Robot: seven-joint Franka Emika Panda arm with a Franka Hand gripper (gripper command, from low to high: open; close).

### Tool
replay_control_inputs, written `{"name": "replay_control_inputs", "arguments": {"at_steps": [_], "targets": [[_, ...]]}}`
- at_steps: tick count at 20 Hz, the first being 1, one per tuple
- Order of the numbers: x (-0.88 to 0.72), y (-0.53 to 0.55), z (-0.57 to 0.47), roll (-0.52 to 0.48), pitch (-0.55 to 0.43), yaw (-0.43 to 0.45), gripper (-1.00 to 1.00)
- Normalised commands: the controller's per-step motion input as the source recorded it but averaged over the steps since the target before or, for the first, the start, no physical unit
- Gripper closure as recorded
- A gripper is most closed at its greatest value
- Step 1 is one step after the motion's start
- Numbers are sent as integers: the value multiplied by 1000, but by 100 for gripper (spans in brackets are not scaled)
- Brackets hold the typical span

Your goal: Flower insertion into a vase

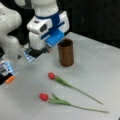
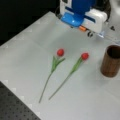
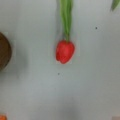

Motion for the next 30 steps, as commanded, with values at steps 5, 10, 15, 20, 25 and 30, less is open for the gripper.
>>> {"name": "replay_control_inputs", "arguments": {"at_steps": [5,10,15,20,25,30], "targets": [[264,26,-301,-83,43,68,-100],[235,44,-245,-102,56,36,-100],[187,36,-148,-128,90,31,-100],[244,25,-188,-111,130,40,-100],[306,22,-239,-84,79,54,-100],[249,23,-63,-77,39,64,-100]]}}
